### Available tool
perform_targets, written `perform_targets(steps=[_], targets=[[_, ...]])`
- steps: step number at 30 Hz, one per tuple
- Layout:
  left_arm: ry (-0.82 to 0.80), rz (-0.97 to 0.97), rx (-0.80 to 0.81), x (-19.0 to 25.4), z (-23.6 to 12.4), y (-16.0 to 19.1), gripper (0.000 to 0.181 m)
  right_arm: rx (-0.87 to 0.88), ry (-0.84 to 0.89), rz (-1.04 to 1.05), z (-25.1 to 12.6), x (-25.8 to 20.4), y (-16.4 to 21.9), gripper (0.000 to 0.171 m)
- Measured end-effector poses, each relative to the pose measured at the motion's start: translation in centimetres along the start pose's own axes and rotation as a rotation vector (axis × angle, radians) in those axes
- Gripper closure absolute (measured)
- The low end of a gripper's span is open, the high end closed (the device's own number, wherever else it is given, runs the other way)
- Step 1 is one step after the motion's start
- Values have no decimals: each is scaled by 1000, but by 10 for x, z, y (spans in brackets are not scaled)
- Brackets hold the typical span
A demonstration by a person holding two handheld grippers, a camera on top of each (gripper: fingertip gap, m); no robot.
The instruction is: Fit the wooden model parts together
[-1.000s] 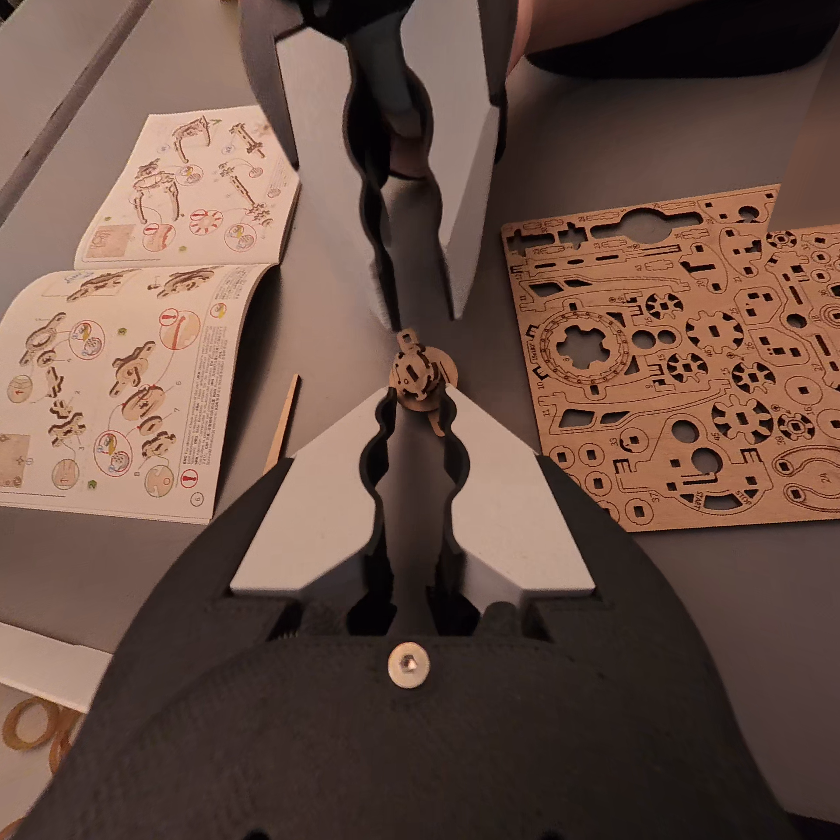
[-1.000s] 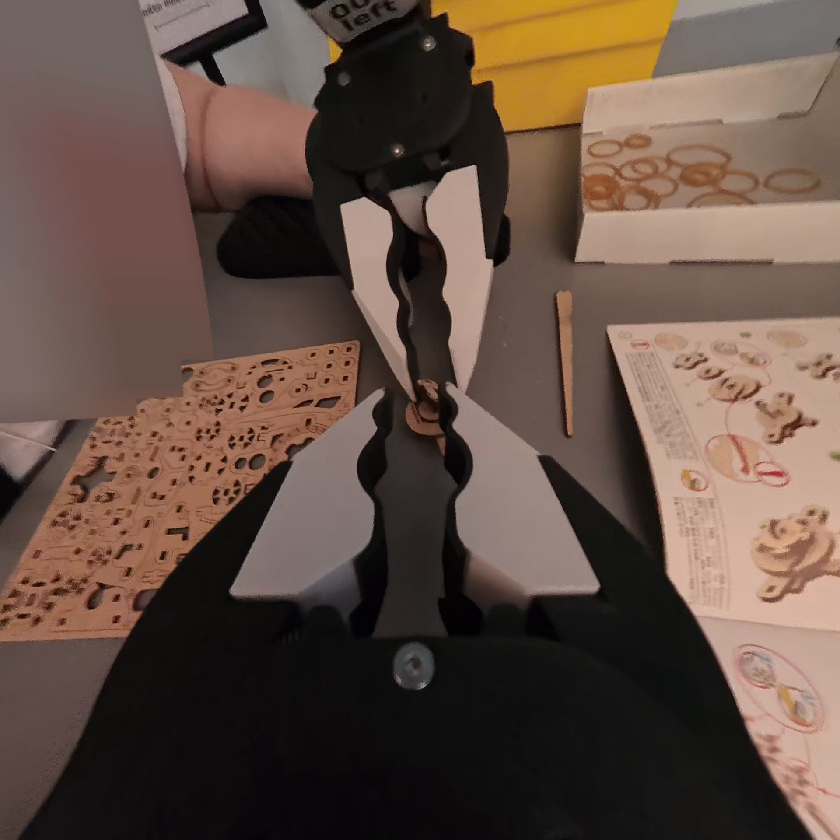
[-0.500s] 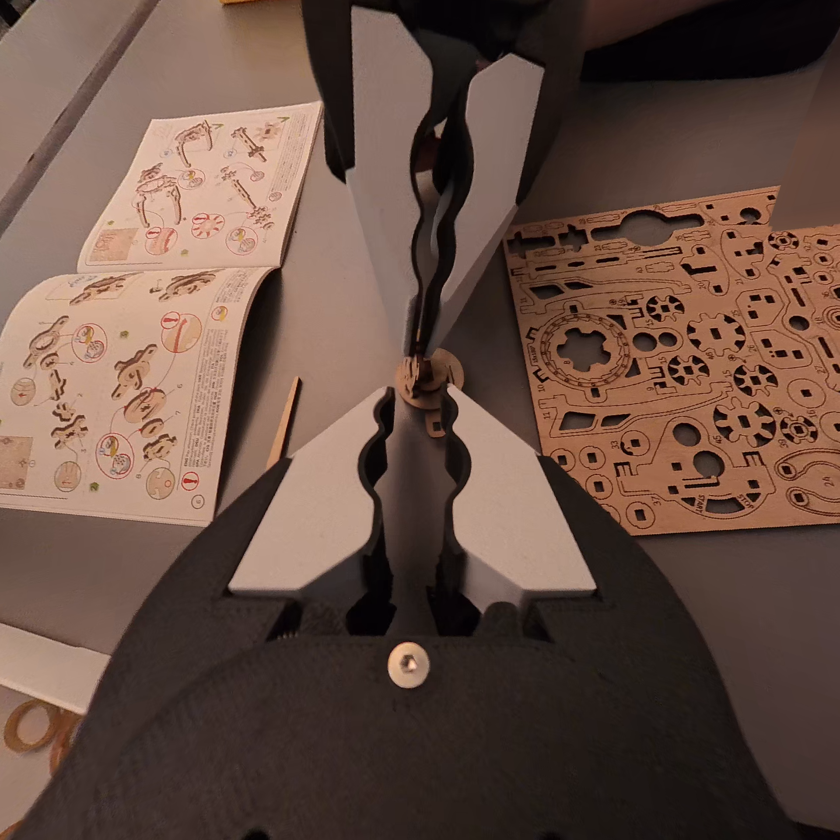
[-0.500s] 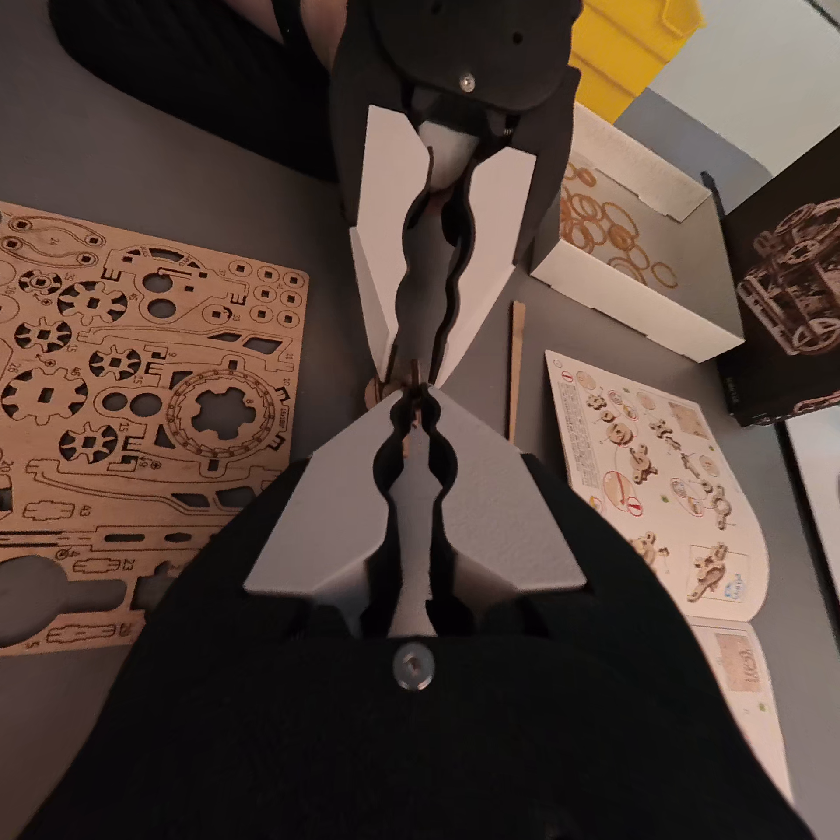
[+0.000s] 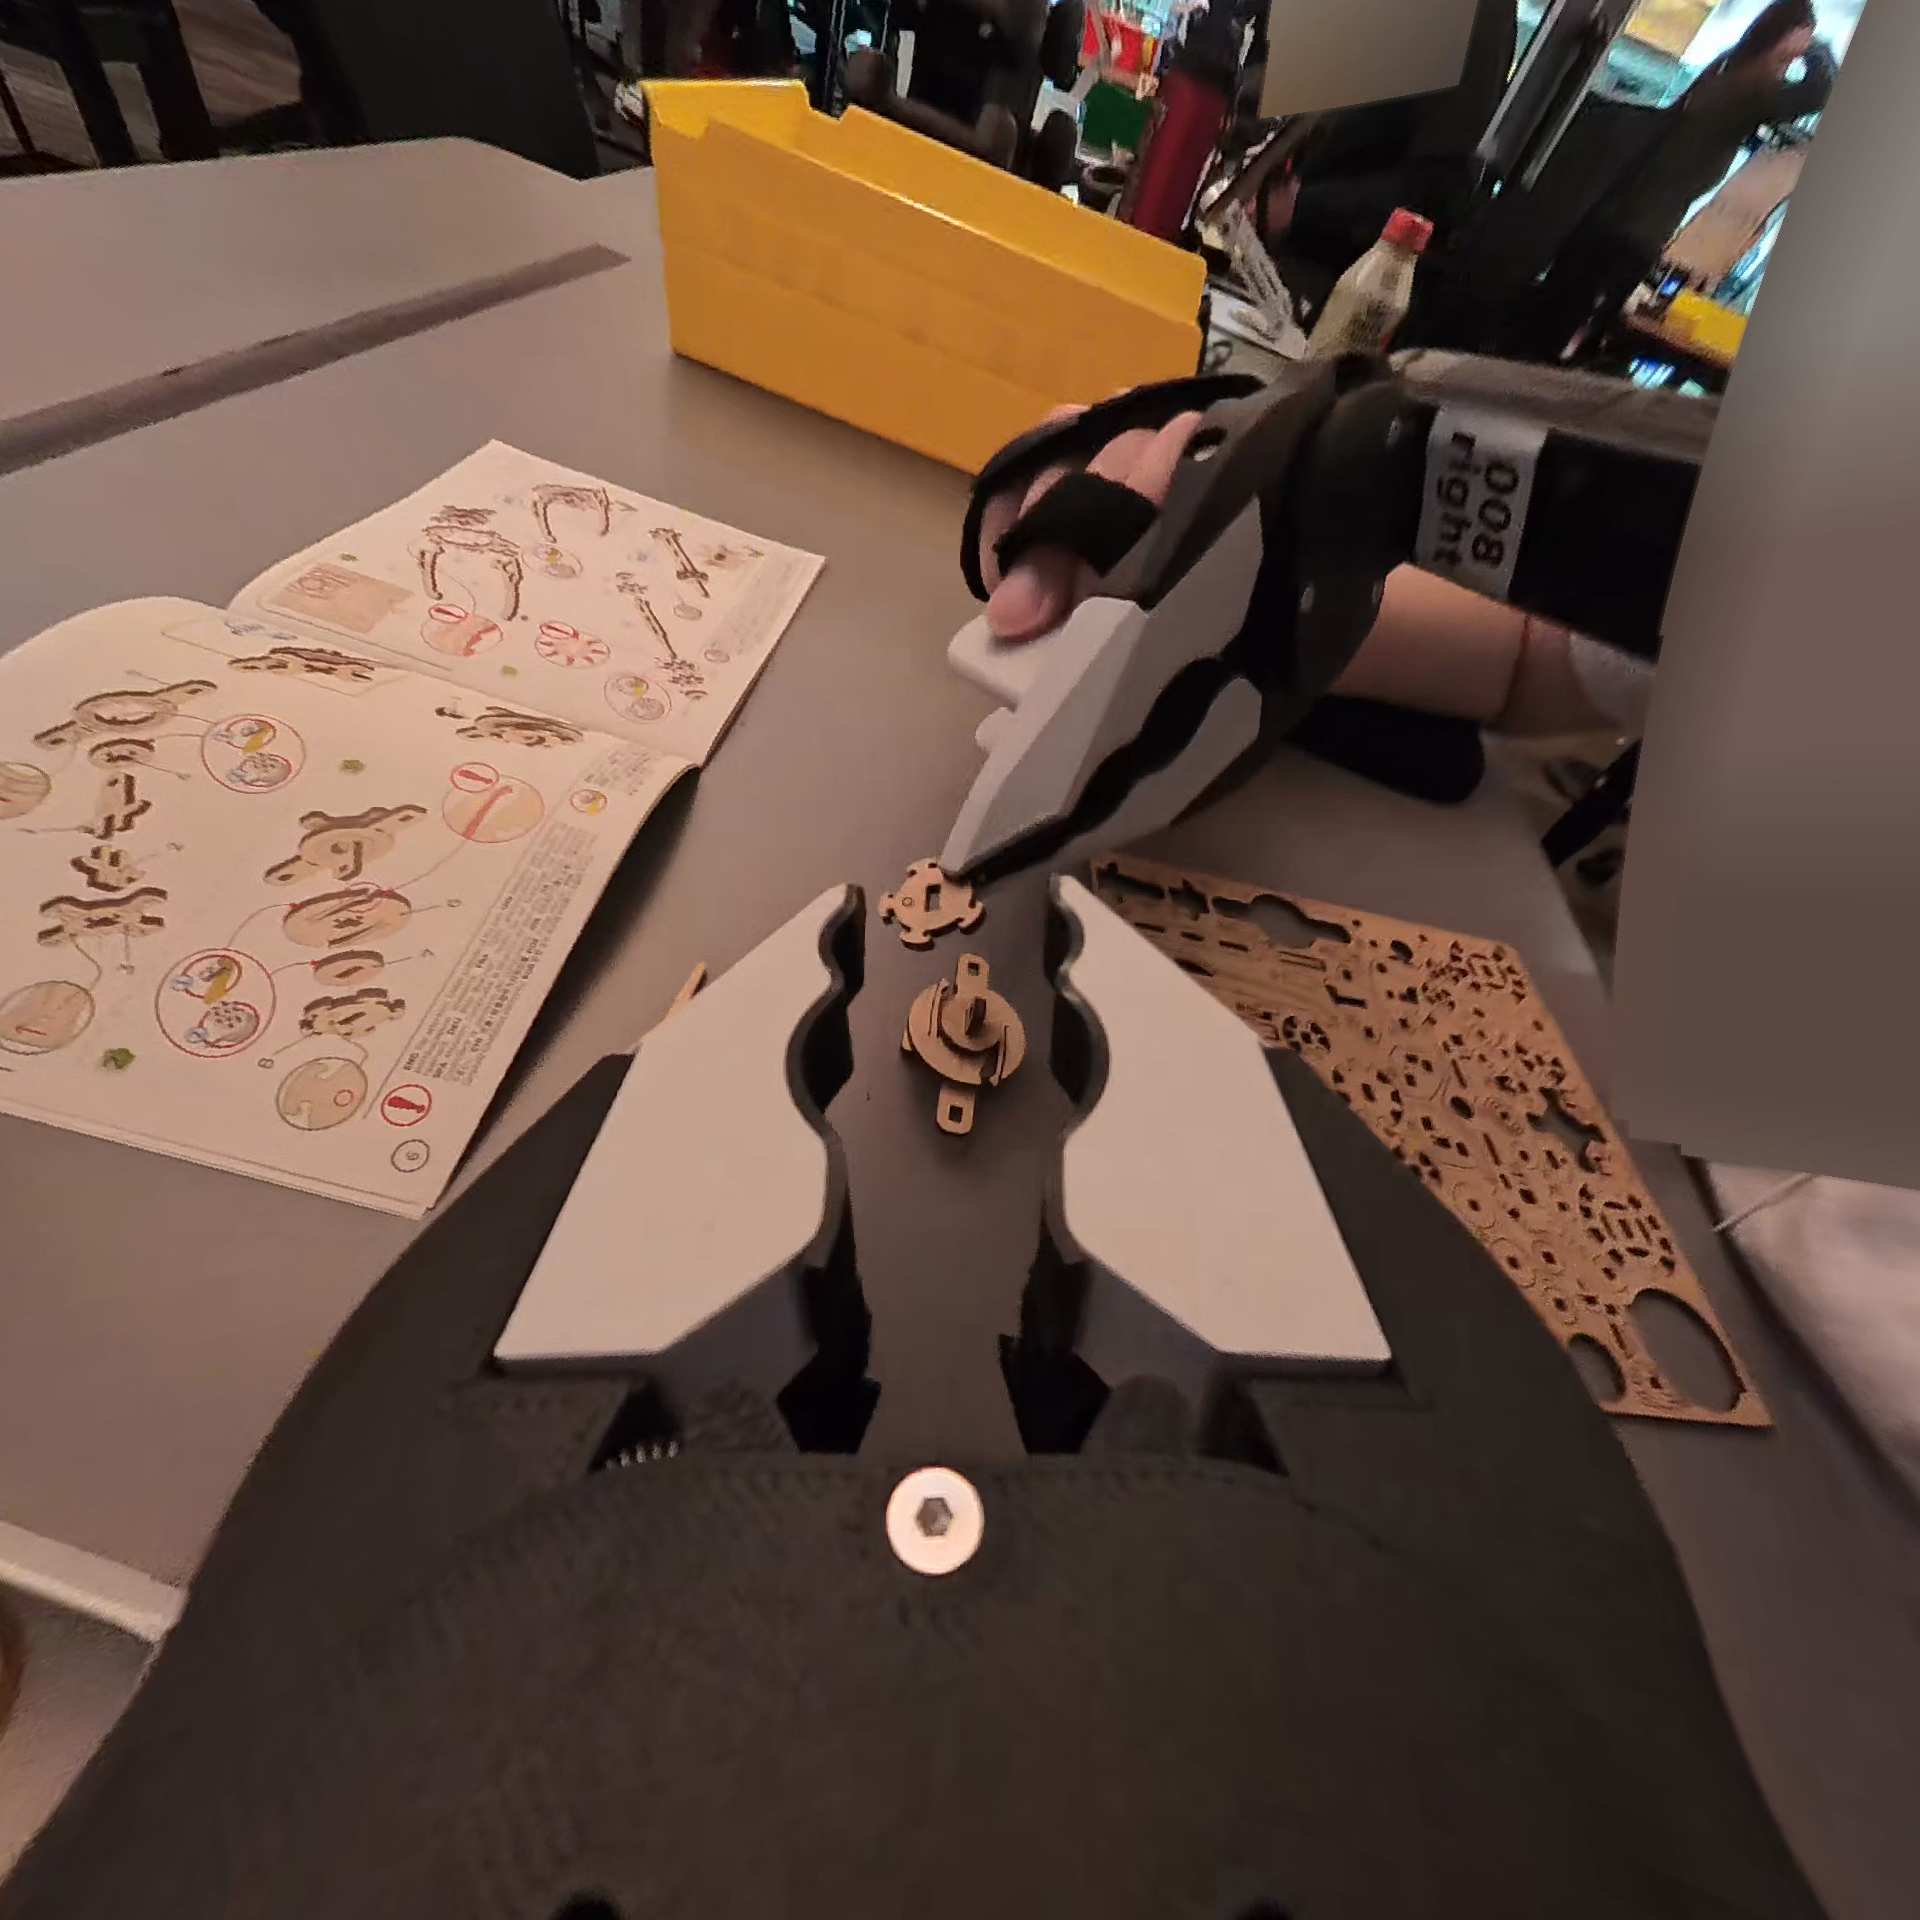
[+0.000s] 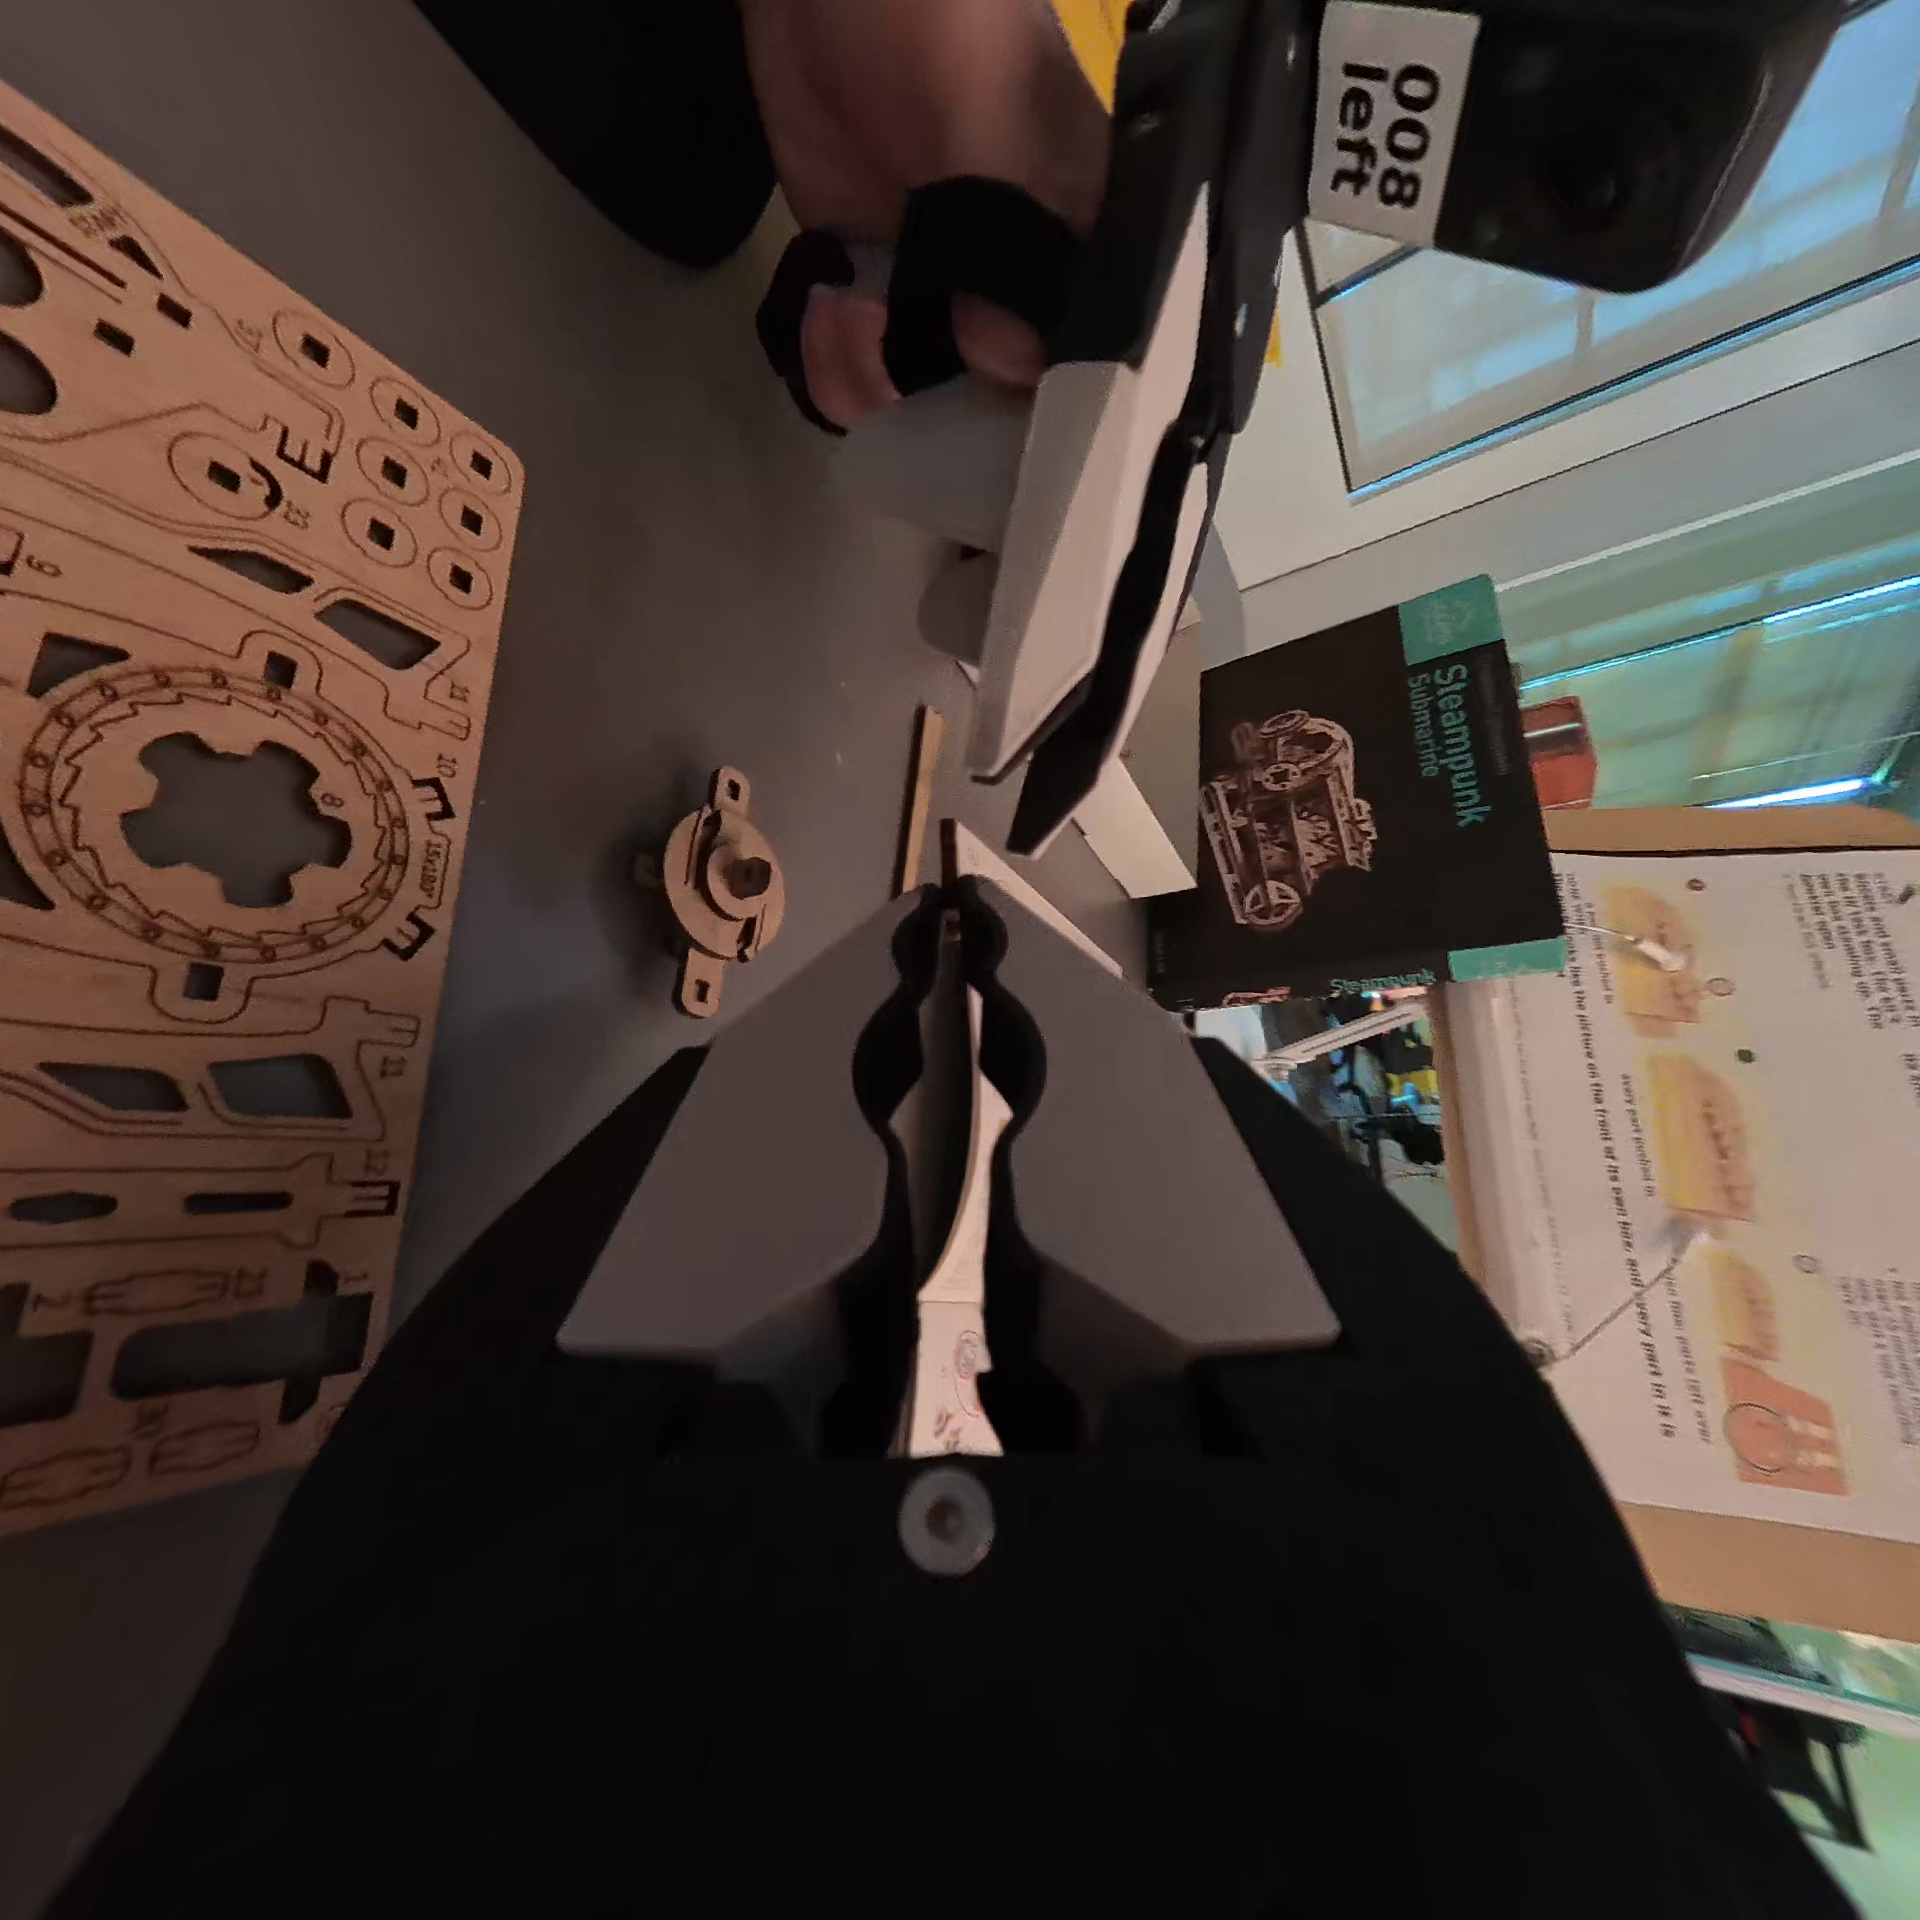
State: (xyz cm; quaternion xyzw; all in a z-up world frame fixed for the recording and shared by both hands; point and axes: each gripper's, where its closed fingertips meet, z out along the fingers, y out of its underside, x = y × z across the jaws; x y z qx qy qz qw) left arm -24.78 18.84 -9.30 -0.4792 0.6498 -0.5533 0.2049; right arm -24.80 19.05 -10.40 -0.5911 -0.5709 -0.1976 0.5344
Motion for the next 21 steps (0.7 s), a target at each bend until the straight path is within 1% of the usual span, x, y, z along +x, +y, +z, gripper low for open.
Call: perform_targets(steps=[3, 7, 12, 14, 21], targets=[[-21, -23, -16, -4, 2, 3, 146, -2, 32, -28, -1, 4, 0, 168], [-65, 3, -69, -6, 7, 12, 143, 10, 41, -32, -1, 4, -3, 168], [-63, 11, -89, -3, 11, 16, 156, 10, 47, -66, 0, 2, -7, 168], [-55, 19, -93, -2, 11, 16, 165, 4, 51, -78, 1, 2, -6, 168], [-50, 26, -95, -1, 11, 17, 165, 5, 47, -79, 2, 1, -5, 168]])
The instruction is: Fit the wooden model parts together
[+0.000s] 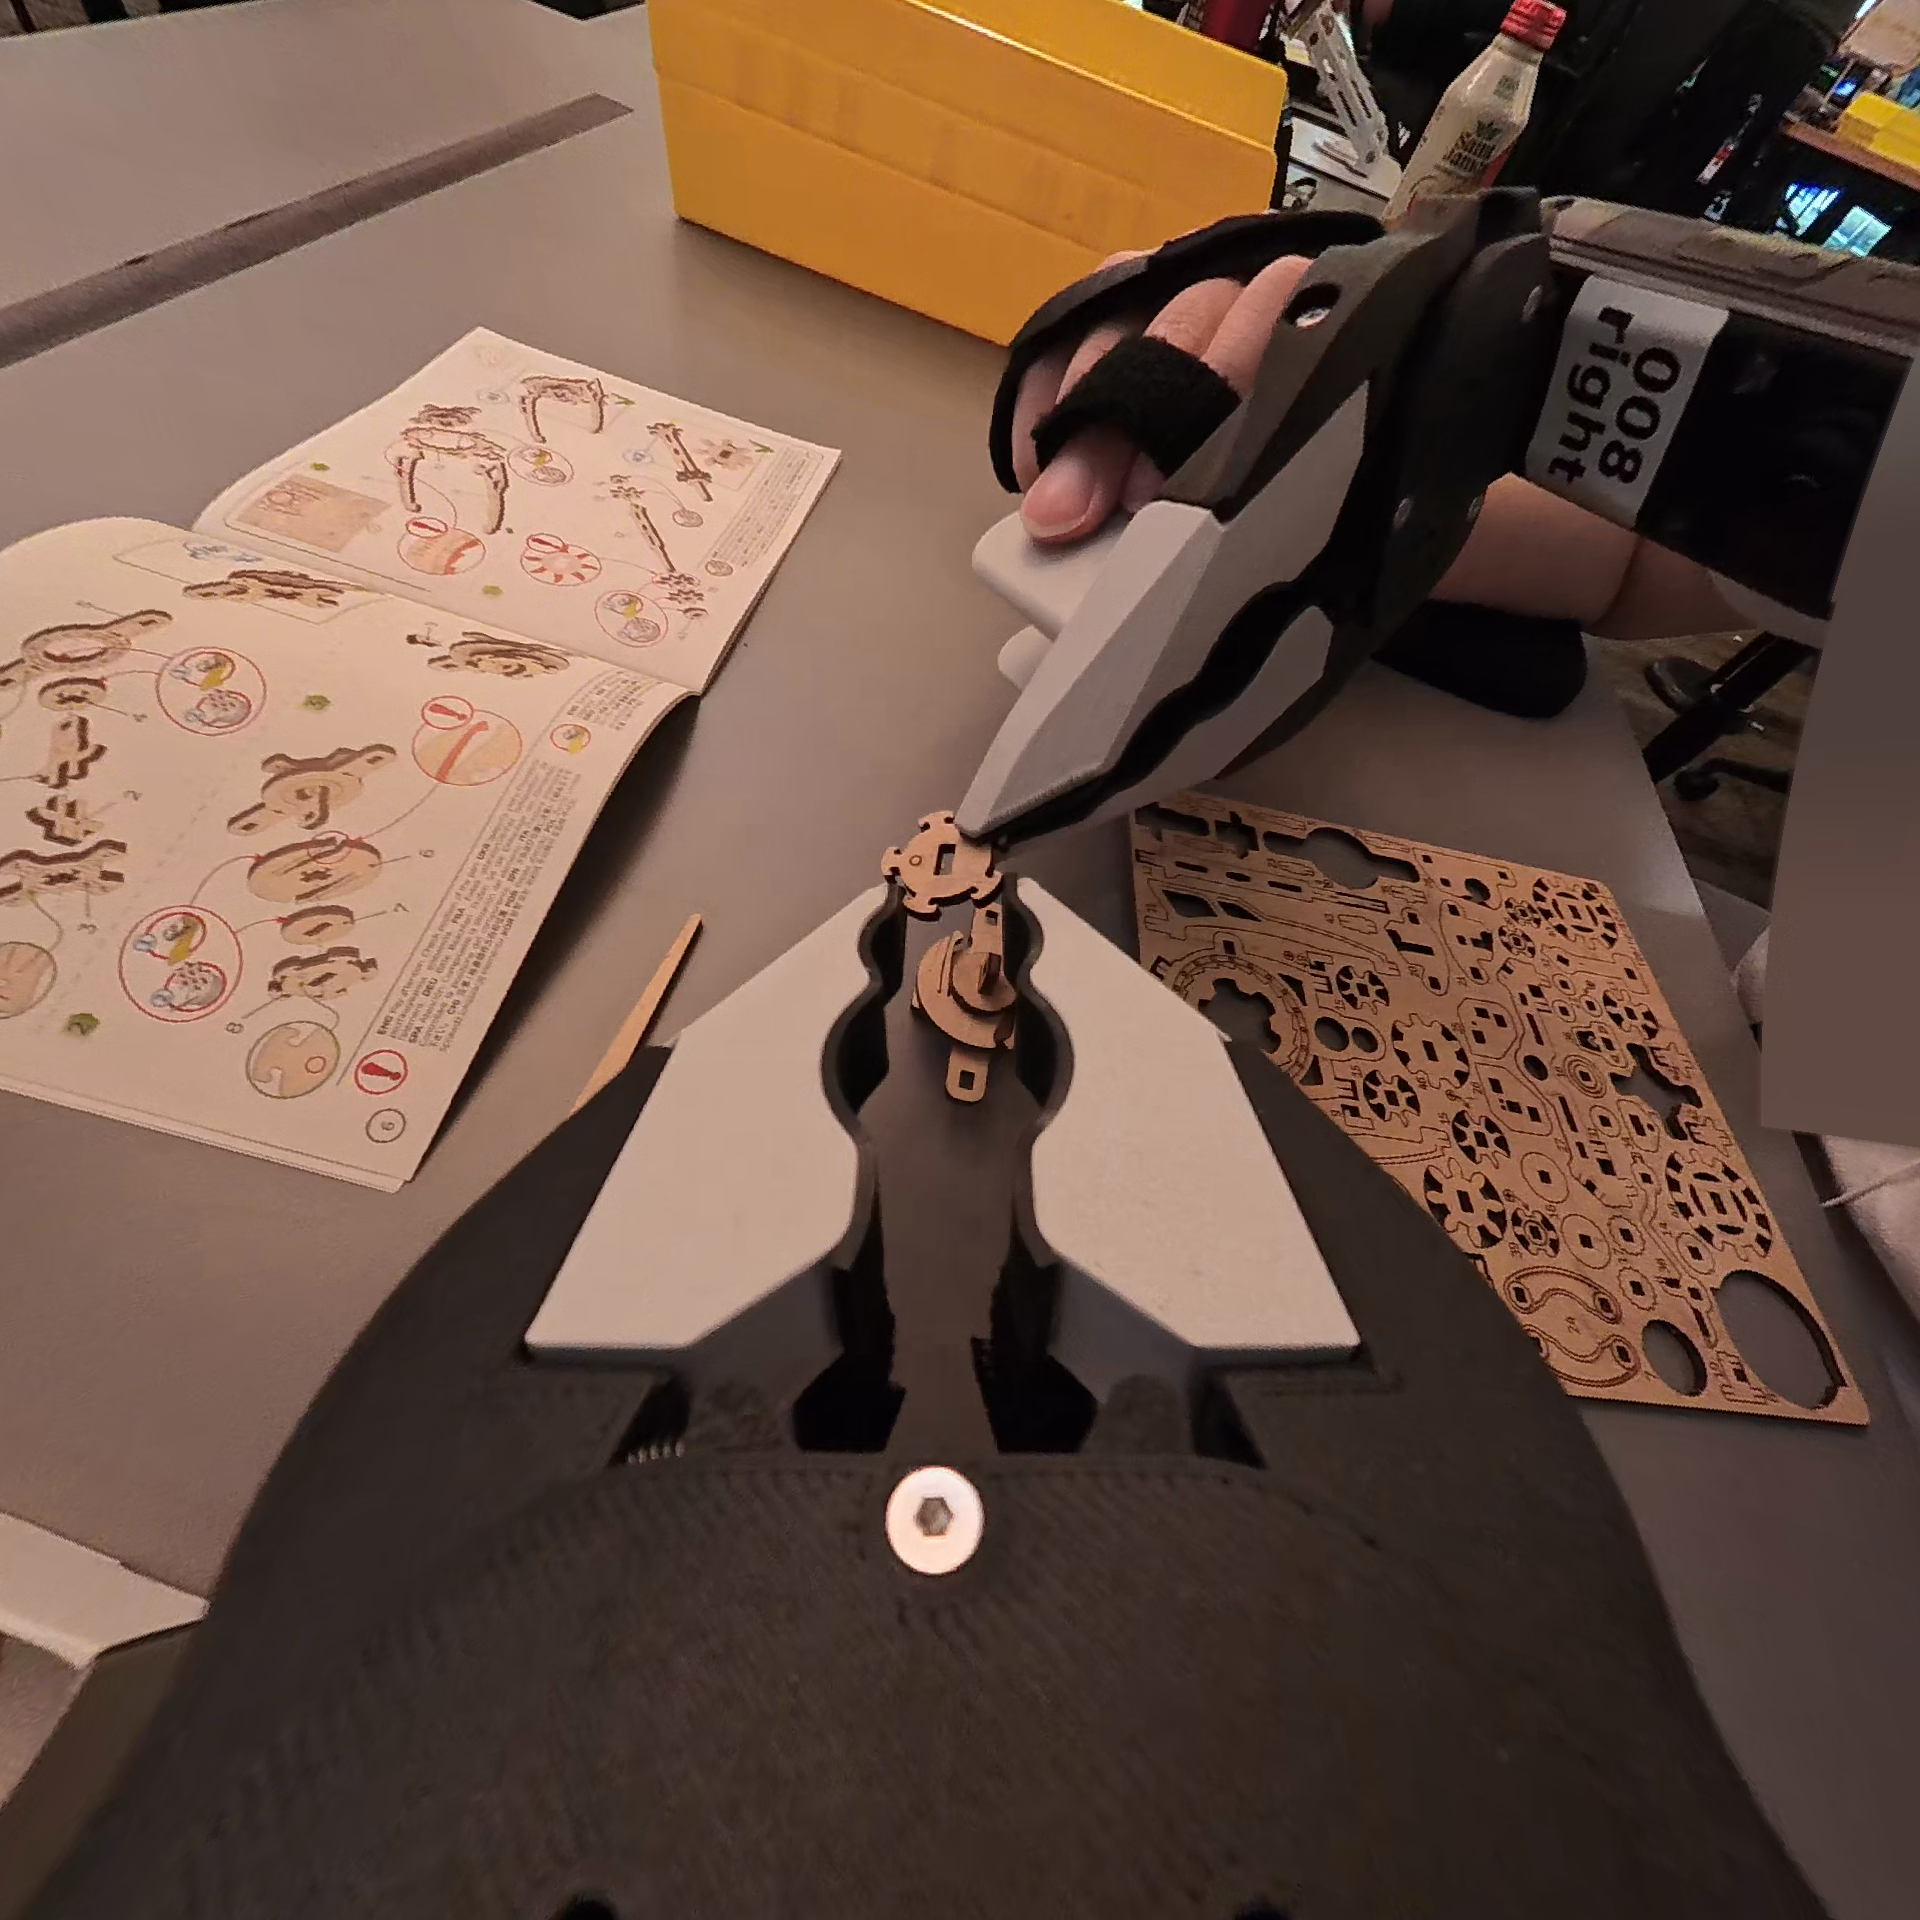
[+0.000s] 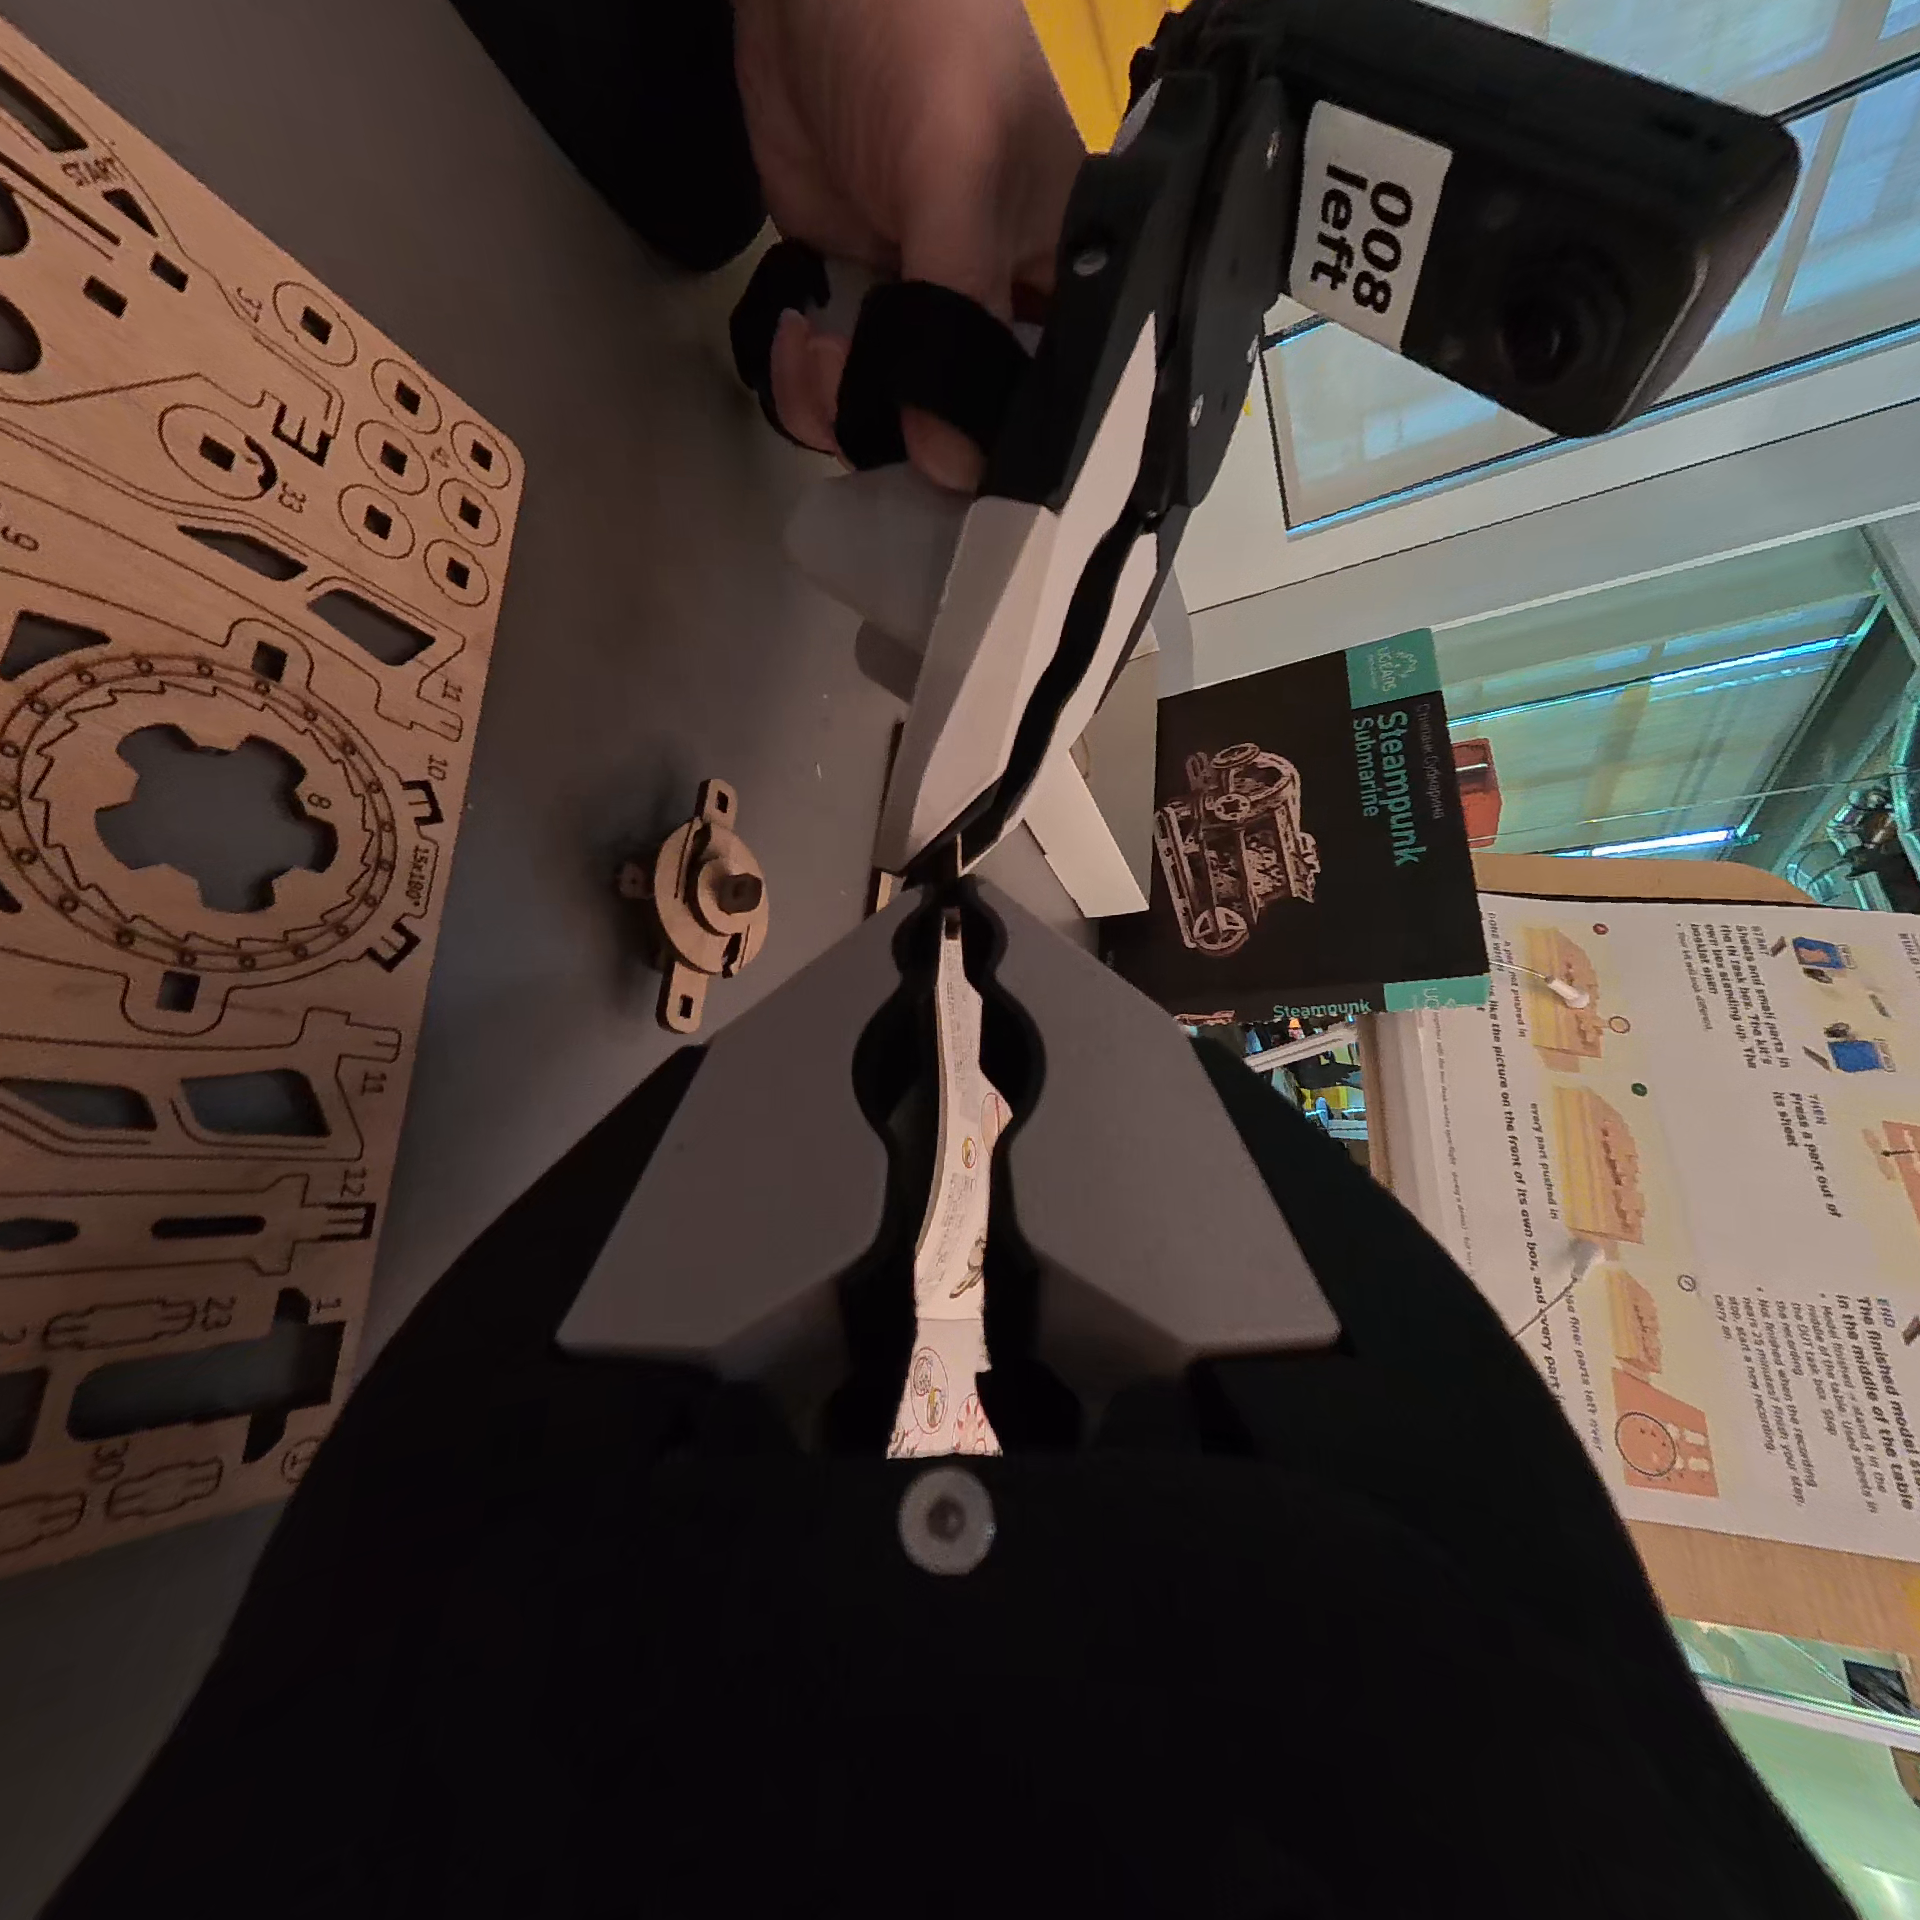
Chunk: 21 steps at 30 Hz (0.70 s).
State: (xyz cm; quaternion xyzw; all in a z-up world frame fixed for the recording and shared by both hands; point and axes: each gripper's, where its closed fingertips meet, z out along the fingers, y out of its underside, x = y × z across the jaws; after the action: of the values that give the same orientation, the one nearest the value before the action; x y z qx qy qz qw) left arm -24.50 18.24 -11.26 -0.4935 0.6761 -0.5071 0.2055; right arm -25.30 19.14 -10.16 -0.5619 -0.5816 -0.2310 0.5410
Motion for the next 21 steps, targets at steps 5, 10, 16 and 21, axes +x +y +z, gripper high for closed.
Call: perform_targets(steps=[5, 10, 16, 21], targets=[[-25, 32, -4, -2, 0, 0, 165, 11, 3, 31, 0, 2, 0, 167], [-51, 61, 1, -6, -3, -1, 165, 63, -34, 231, -2, 8, 4, 155], [-77, 91, 17, -8, -6, -4, 165, 146, -286, 785, 3, -1, 13, 138], [-176, 237, -27, -14, -6, -2, 165, 287, -439, 1188, -1, 10, 5, 140]])
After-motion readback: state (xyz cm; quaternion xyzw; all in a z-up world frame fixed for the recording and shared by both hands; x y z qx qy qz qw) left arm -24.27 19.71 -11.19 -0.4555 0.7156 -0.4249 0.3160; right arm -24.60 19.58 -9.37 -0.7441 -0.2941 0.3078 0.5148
